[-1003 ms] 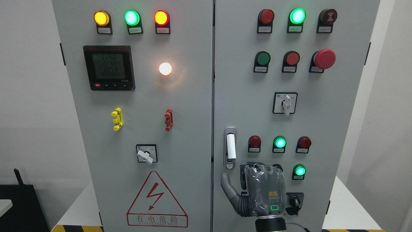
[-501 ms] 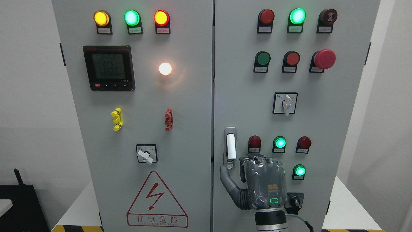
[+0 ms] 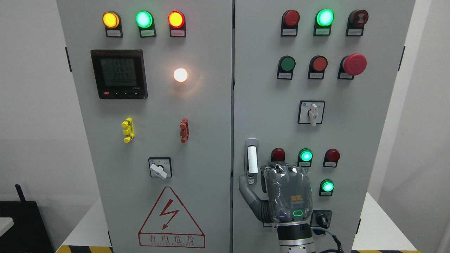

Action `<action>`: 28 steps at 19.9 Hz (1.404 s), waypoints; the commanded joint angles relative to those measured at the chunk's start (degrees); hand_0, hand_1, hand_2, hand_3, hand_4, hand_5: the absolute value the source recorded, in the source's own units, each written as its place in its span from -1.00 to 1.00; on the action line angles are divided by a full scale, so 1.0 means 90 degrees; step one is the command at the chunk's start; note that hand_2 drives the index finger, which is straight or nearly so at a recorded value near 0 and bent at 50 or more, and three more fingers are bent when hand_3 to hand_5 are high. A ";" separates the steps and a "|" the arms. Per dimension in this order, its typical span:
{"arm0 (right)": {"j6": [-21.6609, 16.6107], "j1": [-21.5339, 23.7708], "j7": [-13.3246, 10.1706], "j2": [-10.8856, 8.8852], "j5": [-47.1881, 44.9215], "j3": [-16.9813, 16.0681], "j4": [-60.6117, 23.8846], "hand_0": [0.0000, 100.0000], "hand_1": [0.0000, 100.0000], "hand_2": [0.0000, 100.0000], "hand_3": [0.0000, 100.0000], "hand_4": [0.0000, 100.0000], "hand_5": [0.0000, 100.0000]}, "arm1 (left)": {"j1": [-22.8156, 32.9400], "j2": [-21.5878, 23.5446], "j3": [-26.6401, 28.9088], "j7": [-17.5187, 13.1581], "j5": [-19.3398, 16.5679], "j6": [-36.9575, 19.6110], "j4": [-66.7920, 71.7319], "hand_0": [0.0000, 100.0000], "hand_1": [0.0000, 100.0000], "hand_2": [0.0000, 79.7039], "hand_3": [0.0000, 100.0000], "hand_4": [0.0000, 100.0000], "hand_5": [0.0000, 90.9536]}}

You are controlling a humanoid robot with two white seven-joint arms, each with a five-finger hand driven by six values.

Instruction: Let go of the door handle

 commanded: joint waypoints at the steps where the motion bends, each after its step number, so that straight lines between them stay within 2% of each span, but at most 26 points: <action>1: 0.0013 -0.0078 0.0074 -0.0003 0.0044 -0.0012 0.0080 -0.35 -0.23 1.00 1.00 1.00 0.95 | -0.0107 0.0000 0.0208 0.0005 -0.0186 0.0004 0.0146 -0.76 -0.22 -1.00 -1.00 -1.00 -1.00; 7: 0.0022 -0.0078 0.0084 0.0007 0.0035 -0.0081 0.0080 -0.38 -0.13 1.00 1.00 1.00 0.94 | -0.0107 0.0000 0.0217 -0.0005 -0.0186 0.0004 0.0146 -0.76 -0.22 -1.00 -1.00 -1.00 -1.00; 14: 0.0022 -0.0108 0.0093 0.0007 0.0035 -0.0130 0.0080 -0.20 -0.14 1.00 1.00 1.00 0.94 | -0.0107 0.0000 0.0208 -0.0005 -0.0186 0.0004 0.0146 -0.76 -0.22 -1.00 -1.00 -1.00 -1.00; 28: 0.0071 -0.0088 0.0093 0.0036 0.0025 -0.0130 0.0070 -0.01 -0.14 1.00 1.00 1.00 0.94 | -0.0107 0.0000 0.0208 -0.0005 -0.0186 0.0004 0.0156 -0.76 -0.22 -1.00 -1.00 -1.00 -1.00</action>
